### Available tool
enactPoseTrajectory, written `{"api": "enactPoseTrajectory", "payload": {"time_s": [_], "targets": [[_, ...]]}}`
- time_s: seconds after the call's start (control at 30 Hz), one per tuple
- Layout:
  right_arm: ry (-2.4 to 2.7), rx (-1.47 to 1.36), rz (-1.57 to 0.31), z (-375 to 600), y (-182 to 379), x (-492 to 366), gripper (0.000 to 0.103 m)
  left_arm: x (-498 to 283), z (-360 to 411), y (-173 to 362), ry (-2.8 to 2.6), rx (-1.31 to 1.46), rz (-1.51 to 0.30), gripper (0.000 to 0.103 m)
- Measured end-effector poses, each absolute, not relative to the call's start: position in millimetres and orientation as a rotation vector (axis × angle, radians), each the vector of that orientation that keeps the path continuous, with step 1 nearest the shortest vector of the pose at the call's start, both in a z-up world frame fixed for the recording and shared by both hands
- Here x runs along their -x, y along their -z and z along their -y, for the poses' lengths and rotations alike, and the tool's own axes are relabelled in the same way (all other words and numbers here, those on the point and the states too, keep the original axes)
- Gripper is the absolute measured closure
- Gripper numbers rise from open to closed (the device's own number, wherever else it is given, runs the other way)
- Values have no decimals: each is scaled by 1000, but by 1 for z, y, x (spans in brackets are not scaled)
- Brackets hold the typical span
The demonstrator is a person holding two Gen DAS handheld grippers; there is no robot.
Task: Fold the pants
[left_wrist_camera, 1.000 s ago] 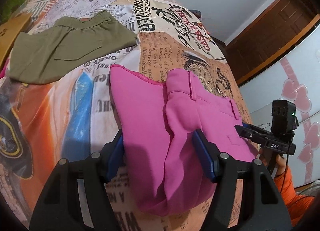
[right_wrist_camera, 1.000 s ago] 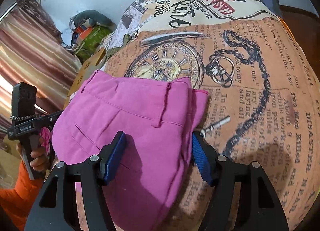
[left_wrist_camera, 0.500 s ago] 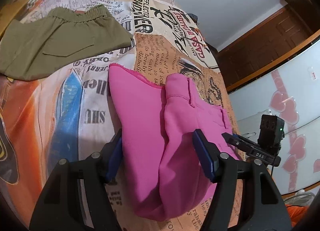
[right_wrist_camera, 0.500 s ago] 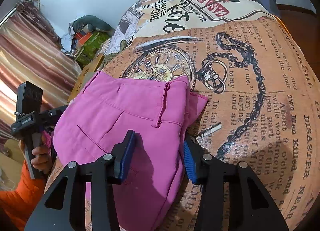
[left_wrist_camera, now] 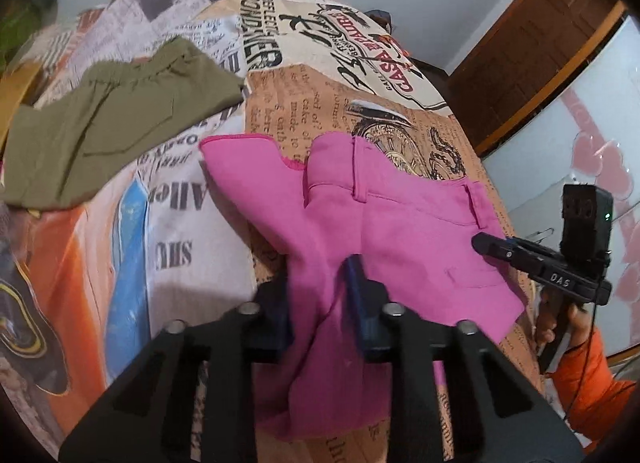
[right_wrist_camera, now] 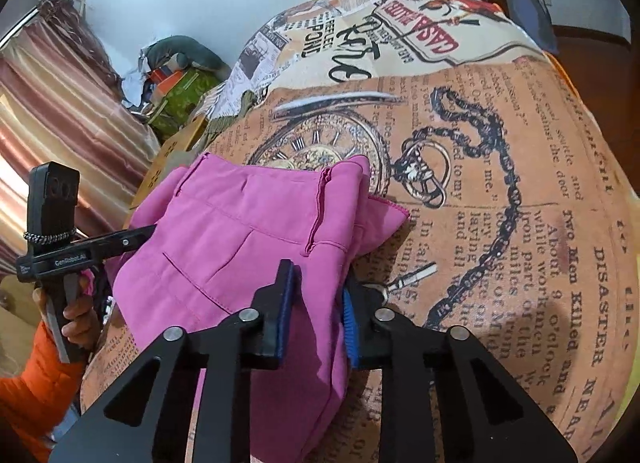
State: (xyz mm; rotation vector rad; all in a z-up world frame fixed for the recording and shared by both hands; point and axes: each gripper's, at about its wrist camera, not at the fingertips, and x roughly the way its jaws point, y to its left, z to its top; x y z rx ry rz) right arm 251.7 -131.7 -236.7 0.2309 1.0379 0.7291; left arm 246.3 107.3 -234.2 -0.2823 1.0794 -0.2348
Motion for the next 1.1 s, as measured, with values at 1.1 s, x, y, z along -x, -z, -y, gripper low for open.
{"api": "enactPoseTrajectory", "payload": {"time_s": [1.1], "targets": [[-844,-49,-706,48,103,-224,91,-180,-151,96,74,127,-732,93]]}}
